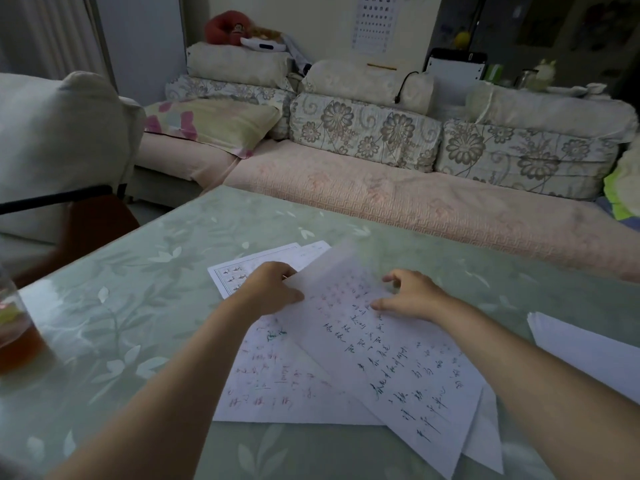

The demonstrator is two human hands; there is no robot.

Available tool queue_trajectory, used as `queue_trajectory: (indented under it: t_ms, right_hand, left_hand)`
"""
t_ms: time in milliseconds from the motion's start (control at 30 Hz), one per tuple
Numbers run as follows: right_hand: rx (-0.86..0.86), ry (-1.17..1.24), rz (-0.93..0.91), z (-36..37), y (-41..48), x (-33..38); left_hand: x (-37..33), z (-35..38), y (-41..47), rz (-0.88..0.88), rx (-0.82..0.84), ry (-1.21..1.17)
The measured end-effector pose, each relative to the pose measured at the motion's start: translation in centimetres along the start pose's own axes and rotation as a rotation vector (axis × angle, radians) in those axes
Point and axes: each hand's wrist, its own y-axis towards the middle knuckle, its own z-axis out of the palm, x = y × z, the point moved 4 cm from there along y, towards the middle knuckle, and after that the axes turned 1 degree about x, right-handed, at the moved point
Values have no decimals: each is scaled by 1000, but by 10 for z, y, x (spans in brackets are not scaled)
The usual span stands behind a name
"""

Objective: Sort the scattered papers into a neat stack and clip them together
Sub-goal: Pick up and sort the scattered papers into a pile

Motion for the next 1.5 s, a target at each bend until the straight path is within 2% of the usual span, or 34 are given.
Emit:
queue_trajectory:
  t_ms: [133, 267, 333, 400, 500, 567, 733, 833, 1100, 1200, 1267, 1333, 1367, 1433, 1500]
  right_hand:
    - [-43, 124, -100, -8, -15, 14]
    - [-14, 308, -225, -18, -30, 31]
    - [27, 295, -259, -18, -35, 39]
    - [94, 169, -277, -15, -39, 45]
    - [216, -50, -312, -7, -46, 54]
    - [255, -138, -328, -2, -50, 59]
    - [255, -246, -361, 8, -56, 76]
    - [242, -258, -378, 17, -53, 82]
    - [174, -199, -362, 29, -29, 80]
    - [101, -91, -416, 30, -22, 81]
    - [55, 19, -422, 29, -19, 82]
    - [39, 62, -373, 27, -18, 81]
    - [43, 56, -351, 26, -17, 81]
    - [34, 37, -324, 24, -17, 81]
    - [4, 43, -315, 22, -19, 82]
  left_hand:
    - [-2, -11, -16, 58, -24, -134]
    - [6, -25, -35, 68, -110, -244]
    - [14, -29, -41, 55, -84, -265]
    - [27, -33, -43, 32, -47, -166]
    - [55, -43, -43, 53, -67, 202]
    - [67, -44, -42, 94, -53, 365]
    - [60, -35, -41, 83, 66, 594]
    - [56, -37, -31, 75, 69, 624]
    - [57, -37, -15, 47, 25, 468]
    - [43, -43, -21, 111, -38, 255]
    - [29, -50, -30, 111, -35, -13]
    - [20, -52, -43, -2, 103, -413]
    - [18, -52, -48, -40, 188, -530]
    - [14, -51, -54, -18, 311, -547]
    - [11, -49, -58, 27, 361, -473]
